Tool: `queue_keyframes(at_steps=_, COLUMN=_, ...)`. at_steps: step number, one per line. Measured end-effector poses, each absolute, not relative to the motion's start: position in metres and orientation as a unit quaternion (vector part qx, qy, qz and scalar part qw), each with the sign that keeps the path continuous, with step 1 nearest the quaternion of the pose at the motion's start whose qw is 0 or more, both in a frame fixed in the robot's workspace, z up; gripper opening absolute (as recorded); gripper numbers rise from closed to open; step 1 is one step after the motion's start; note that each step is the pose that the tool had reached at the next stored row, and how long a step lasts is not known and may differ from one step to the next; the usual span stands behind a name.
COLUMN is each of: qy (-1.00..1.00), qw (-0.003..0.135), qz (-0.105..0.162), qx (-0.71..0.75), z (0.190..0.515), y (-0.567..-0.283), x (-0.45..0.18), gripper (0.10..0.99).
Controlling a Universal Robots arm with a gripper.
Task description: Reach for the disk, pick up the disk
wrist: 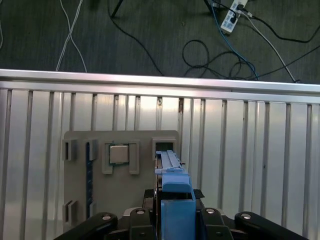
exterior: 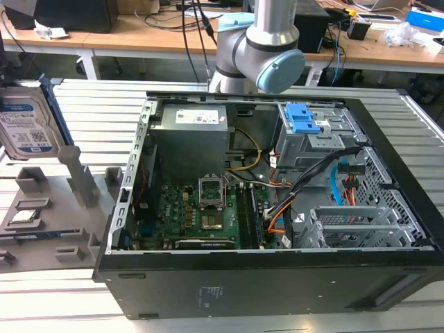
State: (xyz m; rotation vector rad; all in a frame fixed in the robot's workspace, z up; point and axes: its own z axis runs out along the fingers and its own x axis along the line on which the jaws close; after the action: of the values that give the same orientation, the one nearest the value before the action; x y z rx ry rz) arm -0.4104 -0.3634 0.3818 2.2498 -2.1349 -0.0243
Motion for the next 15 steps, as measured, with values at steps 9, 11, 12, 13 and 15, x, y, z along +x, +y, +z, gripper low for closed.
queue_keyframes(at_steps=9, qy=-0.688, qw=0.020, qz=-0.008, qx=0.725, z=0.396, y=-0.363, x=-0.409, gripper=0.369)
queue_keyframes(at_steps=11, qy=-0.688, qw=0.020, qz=-0.008, qx=0.725, z=0.400, y=-0.363, x=-0.409, gripper=0.369)
queue_keyframes(at_steps=12, qy=-0.688, qw=0.020, qz=-0.008, qx=0.725, z=0.402, y=-0.363, x=-0.409, gripper=0.369)
queue_keyframes(at_steps=13, qy=-0.688, qw=0.020, qz=-0.008, qx=0.725, z=0.405, y=-0.363, x=-0.409, gripper=0.369)
queue_keyframes(at_steps=15, qy=-0.688, qw=0.020, qz=-0.008, qx=0.725, z=0.409, y=-0.363, x=-0.408, gripper=0.369)
